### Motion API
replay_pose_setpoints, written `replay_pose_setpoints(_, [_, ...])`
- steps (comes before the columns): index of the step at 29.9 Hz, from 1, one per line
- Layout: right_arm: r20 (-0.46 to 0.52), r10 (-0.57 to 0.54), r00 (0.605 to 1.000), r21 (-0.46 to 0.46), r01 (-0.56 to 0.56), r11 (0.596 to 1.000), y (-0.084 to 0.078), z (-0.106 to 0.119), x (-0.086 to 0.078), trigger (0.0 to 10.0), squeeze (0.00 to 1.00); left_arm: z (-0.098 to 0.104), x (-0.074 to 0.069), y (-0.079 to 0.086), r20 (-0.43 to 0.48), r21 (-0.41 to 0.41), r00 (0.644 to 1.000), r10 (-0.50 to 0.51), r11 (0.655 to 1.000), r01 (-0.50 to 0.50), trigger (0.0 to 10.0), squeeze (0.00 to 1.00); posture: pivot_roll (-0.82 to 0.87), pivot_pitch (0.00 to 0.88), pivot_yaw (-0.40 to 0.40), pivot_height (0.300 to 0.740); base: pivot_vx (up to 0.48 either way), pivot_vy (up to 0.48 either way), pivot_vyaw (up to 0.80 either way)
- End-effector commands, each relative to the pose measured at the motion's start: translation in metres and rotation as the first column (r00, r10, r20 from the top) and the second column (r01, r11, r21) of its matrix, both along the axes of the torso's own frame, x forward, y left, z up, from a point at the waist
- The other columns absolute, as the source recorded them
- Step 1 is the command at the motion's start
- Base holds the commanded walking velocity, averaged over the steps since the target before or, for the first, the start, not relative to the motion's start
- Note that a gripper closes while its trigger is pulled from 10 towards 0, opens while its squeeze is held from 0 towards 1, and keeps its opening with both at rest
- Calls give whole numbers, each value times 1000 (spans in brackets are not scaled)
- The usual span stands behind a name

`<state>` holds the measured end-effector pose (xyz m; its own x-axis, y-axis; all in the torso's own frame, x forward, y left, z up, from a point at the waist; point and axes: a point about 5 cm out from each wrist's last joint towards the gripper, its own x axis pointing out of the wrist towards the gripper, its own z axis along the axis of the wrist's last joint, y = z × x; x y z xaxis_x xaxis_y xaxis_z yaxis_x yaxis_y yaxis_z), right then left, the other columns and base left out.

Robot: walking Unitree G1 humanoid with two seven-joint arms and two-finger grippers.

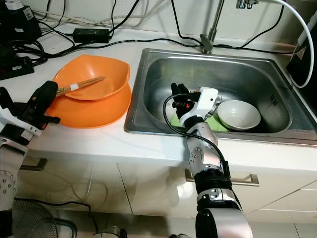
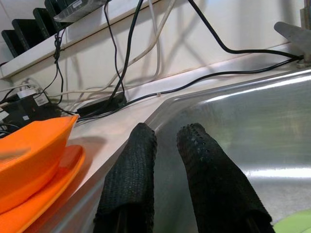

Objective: Kitchen organization

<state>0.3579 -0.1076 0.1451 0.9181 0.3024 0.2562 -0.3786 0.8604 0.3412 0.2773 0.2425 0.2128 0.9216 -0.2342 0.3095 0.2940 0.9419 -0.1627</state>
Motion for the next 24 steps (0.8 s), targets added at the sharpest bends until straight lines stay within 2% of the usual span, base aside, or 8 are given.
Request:
replay_pose_setpoints(1, [13, -14, 1000, -2, 14, 1000, -4, 5, 2, 10000, 0, 17, -1, -9, 68, -13, 996, -48, 999, 49, 0, 0, 165, 60, -43, 740, 0, 0, 0])
replay_pose_setpoints(9, [19, -19, 1000, -2, 19, 1000, -4, 7, 3, 10000, 0, 52, -1, -27, 206, -49, 968, -145, 986, 158, 0, 0, 160, 54, -37, 740, 0, 0, 0])
replay_pose_setpoints(12, [24, -23, 999, -2, 23, 1000, -5, 8, 3, 10000, 0, 64, 2, -45, 253, -67, 942, -221, 967, 245, 0, 0, 162, 54, -36, 740, 0, 0, 0])
replay_pose_setpoints(16, [31, -25, 999, 2, 25, 1000, -5, 10, 4, 10000, 0, 63, 10, -72, 242, -54, 913, -328, 935, 351, 0, 0, 155, 49, -27, 740, 0, 0, 0])
replay_pose_setpoints(17, [33, -26, 999, 4, 26, 1000, -5, 11, 4, 10000, 157, 63, 11, -78, 239, -60, 906, -350, 926, 373, 1098, 0, 155, 49, -27, 740, 0, 0, 0])
replay_pose_setpoints(19, [34, -28, 999, 6, 28, 1000, -5, 11, 4, 10000, 157, 62, 12, -81, 237, -65, 903, -359, 921, 384, 1098, 0, 151, 48, -24, 740, 0, 0, 0])
replay_pose_setpoints(20, [41, -40, 998, 23, 39, 999, -8, 14, 5, 10000, 1000, 58, 18, -97, 222, -79, 884, -412, 896, 438, 10000, 0, 140, 44, -17, 740, 0, 0, 0])
replay_pose_setpoints(24, [50, -52, 997, 72, 48, 996, -12, 21, 7, 10000, 1000, 53, 23, -114, 207, -115, 863, -461, 864, 490, 10000, 0, 131, 40, -11, 740, 0, 0, 0])
